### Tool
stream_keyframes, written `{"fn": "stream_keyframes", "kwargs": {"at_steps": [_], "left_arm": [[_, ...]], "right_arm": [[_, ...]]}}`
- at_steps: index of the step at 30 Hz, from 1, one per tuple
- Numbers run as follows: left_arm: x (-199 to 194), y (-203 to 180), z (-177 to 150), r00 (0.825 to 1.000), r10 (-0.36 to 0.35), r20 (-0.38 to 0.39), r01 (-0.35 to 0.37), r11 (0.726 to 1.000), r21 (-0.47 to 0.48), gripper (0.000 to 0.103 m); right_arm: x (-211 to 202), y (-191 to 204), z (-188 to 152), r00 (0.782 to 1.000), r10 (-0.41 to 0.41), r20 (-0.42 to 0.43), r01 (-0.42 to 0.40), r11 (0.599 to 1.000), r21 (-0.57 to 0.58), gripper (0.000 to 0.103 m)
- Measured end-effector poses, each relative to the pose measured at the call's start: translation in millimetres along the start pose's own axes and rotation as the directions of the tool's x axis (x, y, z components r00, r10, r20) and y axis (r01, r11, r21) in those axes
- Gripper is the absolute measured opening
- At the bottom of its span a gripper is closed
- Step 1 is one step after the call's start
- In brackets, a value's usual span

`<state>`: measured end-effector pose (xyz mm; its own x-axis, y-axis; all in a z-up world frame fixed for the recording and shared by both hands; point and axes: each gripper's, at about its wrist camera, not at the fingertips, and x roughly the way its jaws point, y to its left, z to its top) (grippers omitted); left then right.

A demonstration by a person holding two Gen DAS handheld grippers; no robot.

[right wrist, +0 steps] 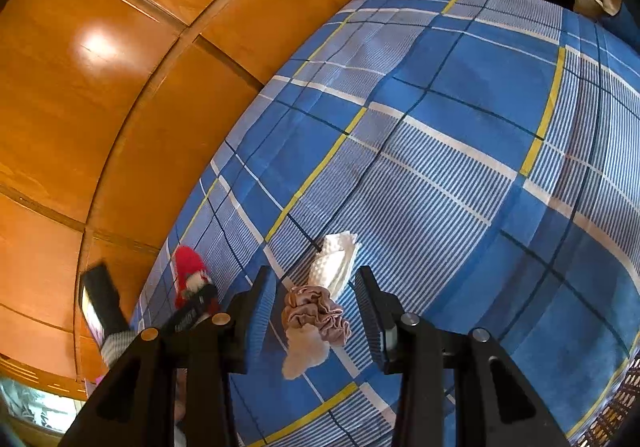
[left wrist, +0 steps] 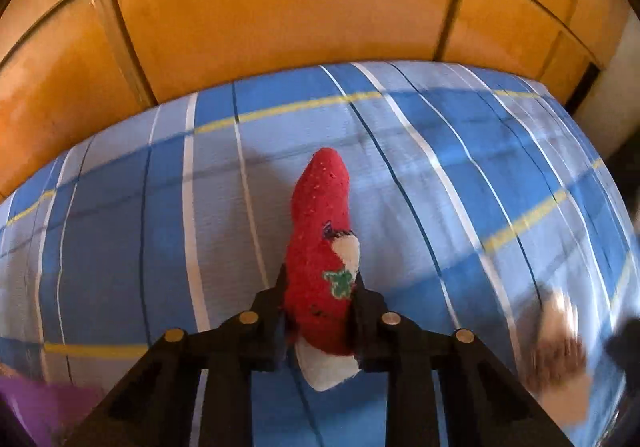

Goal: Organize soft objects
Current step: 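Grasp the red Santa plush with the left tool, then lift the Santa plush while the right tool grasps the white pad with brown scrunchie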

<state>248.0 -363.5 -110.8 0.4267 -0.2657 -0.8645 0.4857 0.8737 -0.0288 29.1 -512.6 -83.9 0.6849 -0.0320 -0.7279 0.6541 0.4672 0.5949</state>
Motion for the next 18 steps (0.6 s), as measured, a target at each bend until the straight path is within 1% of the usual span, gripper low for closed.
{"fn": "stream_keyframes", "kwargs": {"at_steps": [2,4,5,6,8,9,13,16,18], "left_arm": [[-12,-3,-20,1.000,-0.028,0.002,0.028,0.999,0.025,0.025],[-27,-8,-42,0.999,-0.034,0.009,0.033,0.998,0.059,0.025],[-33,-9,-53,0.999,-0.049,0.012,0.048,0.996,0.069,0.025],[-35,-14,-60,0.998,-0.056,0.013,0.054,0.995,0.080,0.025],[-49,-15,-83,0.998,-0.056,0.025,0.053,0.991,0.120,0.025],[-55,-14,-93,0.998,-0.063,0.025,0.059,0.990,0.126,0.025],[-75,-5,-127,0.995,-0.096,0.032,0.090,0.985,0.149,0.025],[-88,-1,-151,0.993,-0.110,0.053,0.098,0.977,0.191,0.025],[-98,7,-167,0.989,-0.131,0.068,0.115,0.974,0.196,0.025]], "right_arm": [[-1,-4,1,1.000,-0.006,0.002,0.006,1.000,0.018,0.041],[0,-7,1,1.000,-0.011,0.004,0.011,0.999,0.032,0.041],[0,-8,1,1.000,-0.014,0.002,0.014,0.999,0.040,0.041],[1,-10,1,1.000,-0.017,-0.001,0.017,0.999,0.047,0.041],[2,-13,1,1.000,-0.027,-0.008,0.027,0.998,0.062,0.041],[3,-13,1,0.999,-0.033,-0.011,0.033,0.997,0.062,0.041],[9,-8,-1,0.998,-0.054,-0.031,0.055,0.998,0.034,0.041],[17,-1,-4,0.996,-0.050,-0.067,0.050,0.999,-0.004,0.041],[22,5,-7,0.995,-0.044,-0.091,0.042,0.999,-0.030,0.041]]}}
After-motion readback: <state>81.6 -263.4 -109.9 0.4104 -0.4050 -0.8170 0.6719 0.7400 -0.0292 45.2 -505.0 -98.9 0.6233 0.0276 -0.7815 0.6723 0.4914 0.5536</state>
